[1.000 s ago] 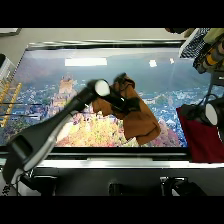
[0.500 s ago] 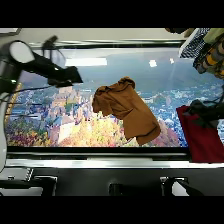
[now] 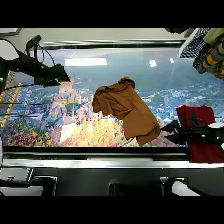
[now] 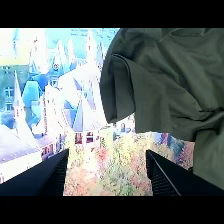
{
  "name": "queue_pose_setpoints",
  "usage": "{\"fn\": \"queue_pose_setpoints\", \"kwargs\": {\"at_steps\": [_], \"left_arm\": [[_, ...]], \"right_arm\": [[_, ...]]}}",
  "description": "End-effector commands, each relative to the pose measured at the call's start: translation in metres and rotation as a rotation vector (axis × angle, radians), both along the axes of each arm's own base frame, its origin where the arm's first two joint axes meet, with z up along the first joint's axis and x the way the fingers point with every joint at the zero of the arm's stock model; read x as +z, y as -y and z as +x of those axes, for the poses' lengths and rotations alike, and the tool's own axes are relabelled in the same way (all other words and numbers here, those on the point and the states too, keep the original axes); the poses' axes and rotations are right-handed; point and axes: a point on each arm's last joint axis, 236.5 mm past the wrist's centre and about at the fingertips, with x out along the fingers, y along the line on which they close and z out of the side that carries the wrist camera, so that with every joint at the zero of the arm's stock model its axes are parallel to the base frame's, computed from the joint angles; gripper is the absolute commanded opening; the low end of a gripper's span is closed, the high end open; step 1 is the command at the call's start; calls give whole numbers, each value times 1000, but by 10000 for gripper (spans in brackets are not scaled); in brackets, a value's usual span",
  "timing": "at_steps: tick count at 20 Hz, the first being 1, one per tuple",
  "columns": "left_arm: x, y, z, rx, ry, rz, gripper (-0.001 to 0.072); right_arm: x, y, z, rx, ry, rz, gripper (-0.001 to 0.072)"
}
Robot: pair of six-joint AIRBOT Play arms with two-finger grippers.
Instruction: Fold the clothes and pants, and hang the long-sleeved shirts on hangers.
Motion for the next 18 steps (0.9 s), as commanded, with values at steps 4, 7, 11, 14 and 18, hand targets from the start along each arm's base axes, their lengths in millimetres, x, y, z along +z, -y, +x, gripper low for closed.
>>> {"fn": "queue_pose_setpoints", "kwargs": {"at_steps": [4,7,11,14,18], "left_arm": [[-11,-7,3,15,-29,10,555],[-13,-20,3,19,-35,20,555],[-46,-59,-5,1,-94,49,554],[-99,-42,1,-49,-75,-110,554],[-160,-1,9,18,-52,-342,554]], "right_arm": [[-20,-20,10,-33,25,75,530],[-29,-43,9,52,23,47,159],[-12,-39,16,77,92,8,37],[8,-39,20,79,144,-6,37],[24,-42,19,97,183,-10,37]]}}
